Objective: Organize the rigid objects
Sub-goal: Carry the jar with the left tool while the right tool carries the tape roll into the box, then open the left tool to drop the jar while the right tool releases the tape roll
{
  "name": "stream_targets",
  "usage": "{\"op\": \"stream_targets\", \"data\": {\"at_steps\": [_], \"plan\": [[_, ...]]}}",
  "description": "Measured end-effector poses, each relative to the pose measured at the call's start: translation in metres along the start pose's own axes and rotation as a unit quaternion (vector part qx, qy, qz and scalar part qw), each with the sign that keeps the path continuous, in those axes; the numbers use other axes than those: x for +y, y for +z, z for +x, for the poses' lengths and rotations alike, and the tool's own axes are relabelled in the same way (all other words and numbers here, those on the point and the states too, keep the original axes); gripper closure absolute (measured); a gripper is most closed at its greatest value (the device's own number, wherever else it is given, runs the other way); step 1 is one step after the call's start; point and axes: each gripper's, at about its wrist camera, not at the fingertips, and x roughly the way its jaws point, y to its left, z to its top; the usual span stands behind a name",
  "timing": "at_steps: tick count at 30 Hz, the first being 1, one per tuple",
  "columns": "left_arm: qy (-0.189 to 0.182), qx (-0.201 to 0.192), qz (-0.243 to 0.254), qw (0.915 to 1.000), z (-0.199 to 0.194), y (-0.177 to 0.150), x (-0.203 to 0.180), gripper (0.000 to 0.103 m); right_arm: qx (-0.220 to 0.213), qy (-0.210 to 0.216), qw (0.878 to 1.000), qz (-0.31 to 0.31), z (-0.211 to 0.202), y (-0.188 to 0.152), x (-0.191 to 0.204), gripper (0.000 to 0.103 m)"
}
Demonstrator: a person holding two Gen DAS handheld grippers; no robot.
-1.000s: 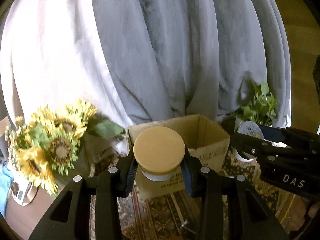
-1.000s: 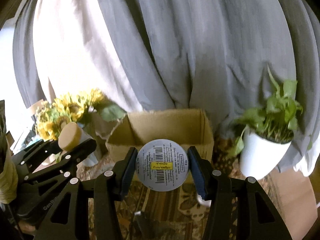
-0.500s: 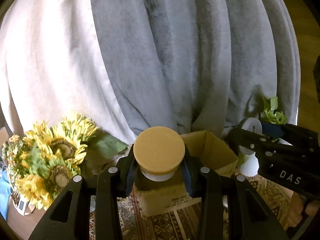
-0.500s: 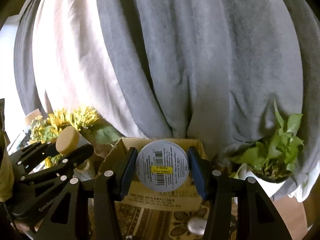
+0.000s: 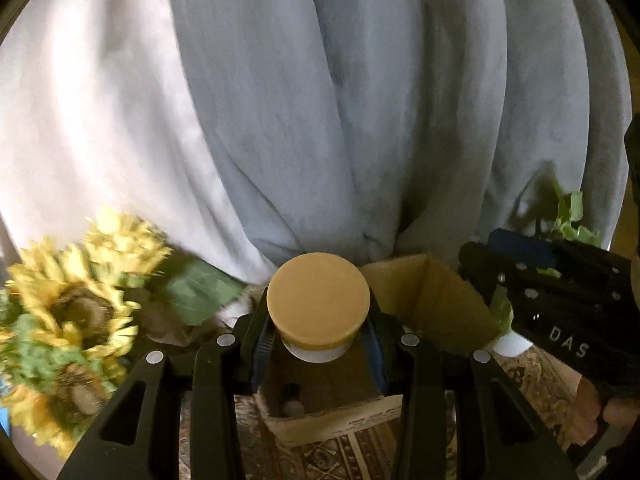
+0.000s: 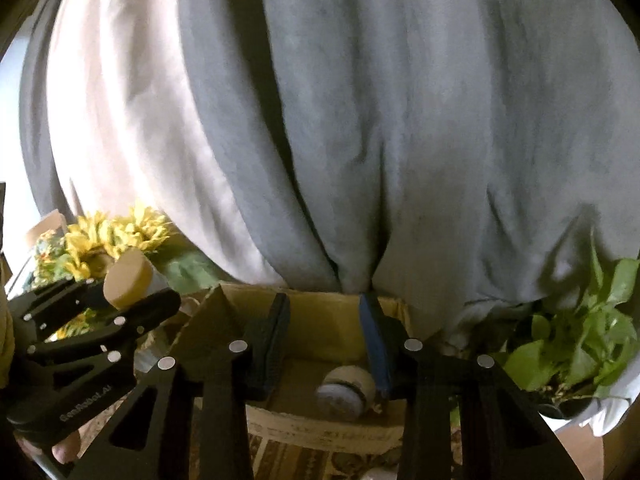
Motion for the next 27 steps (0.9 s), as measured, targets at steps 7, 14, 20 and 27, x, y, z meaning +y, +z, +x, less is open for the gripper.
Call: {"op": "stream_targets", "data": {"at_steps": [7,14,20,27], "plan": [[-0.011,0.067,0.003,0.9977,0.041,0.007,-0.002,0.063,0.022,-0.006,1.000,0.004,0.020,0.004,-0.009,0.065],[-0.014,0.125,-0.003,0.9921,0.066,0.005,-0.006,0.053,0.046,-0.009,0.999,0.014,0.035,0.004,-0.014,0.065],[-0.001,0.111,0.003,0.9938,0.052,0.000,-0.006,0.038,0.060,-0.010,0.998,0.023,0.038,-0.002,-0.019,0.065],[0.024,0.067,0.029,0.9971,0.022,-0.011,-0.010,0.028,0.054,-0.020,0.998,0.026,0.023,-0.012,-0.020,0.052]]}}
